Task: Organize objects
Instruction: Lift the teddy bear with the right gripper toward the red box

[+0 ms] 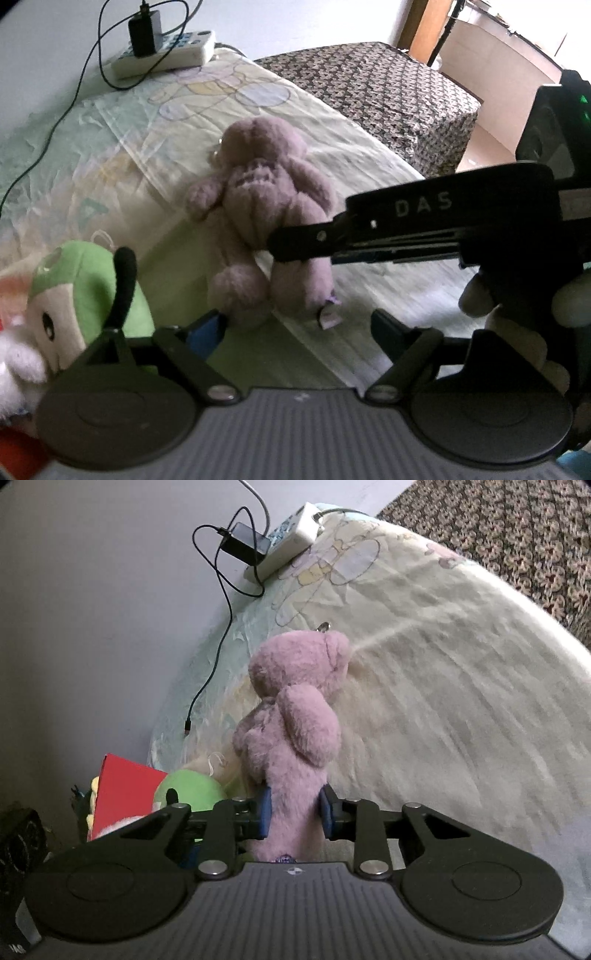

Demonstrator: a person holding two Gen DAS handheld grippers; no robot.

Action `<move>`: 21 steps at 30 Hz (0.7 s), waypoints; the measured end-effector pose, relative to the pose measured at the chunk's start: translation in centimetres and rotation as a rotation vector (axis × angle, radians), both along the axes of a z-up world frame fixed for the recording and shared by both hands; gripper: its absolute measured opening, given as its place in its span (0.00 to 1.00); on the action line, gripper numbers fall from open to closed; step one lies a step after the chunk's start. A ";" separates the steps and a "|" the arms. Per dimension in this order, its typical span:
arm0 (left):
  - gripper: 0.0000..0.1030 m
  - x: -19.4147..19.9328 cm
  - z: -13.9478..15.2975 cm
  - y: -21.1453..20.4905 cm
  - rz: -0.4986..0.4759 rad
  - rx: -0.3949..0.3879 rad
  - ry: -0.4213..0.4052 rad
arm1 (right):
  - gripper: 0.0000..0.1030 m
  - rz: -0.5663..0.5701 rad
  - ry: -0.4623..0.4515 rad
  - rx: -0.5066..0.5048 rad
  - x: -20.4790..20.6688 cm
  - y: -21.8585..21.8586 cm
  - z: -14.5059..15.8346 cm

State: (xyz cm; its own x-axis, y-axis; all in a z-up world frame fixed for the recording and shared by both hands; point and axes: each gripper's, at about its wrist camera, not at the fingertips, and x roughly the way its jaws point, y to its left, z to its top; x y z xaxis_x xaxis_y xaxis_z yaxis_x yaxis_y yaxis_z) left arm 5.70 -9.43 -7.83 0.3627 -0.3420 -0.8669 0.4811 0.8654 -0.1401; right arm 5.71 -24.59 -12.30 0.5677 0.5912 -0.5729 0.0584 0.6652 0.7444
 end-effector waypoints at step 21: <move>0.80 -8.6 0.3 -0.7 -0.240 -0.070 0.080 | 0.27 0.065 0.042 -0.070 -9.5 -1.7 1.2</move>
